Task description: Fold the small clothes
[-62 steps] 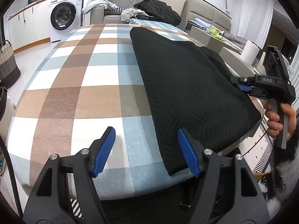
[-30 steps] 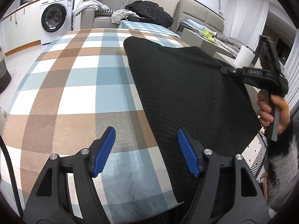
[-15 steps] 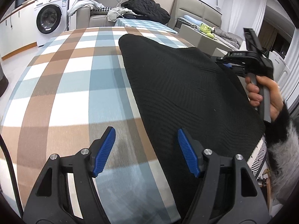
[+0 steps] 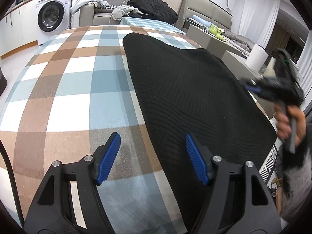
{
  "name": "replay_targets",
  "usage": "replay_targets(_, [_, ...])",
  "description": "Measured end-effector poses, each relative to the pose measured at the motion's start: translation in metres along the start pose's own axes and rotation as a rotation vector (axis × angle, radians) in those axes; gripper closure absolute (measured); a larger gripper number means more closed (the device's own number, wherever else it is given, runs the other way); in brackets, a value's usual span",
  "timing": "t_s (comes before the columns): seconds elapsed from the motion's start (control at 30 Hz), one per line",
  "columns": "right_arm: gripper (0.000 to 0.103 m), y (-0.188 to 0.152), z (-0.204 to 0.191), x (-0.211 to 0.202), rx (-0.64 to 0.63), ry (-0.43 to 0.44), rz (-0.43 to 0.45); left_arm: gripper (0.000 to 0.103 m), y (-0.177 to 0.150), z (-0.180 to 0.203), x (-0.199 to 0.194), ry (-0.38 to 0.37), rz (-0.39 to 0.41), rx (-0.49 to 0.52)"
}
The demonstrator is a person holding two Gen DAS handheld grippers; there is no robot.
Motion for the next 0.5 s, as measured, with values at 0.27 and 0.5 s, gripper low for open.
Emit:
replay_targets(0.27, [0.077,-0.081,-0.015,-0.061,-0.042,0.040,0.033,0.036,-0.019,0.011,-0.013,-0.017,-0.003,0.014])
replay_targets(0.5, [0.080,-0.115,-0.027,-0.045,-0.146,0.022,-0.043,0.036,-0.031,0.017,-0.023,-0.025,-0.008,0.030])
Point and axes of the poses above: each gripper's, at about its wrist camera, not at the fingertips, and x roughly the way its jaws point, z to its right, y to its top, the point moved 4 cm from there along x, roughly the way its jaws point, and after that the axes turned 5 degrees about x, right-handed, at the moved point
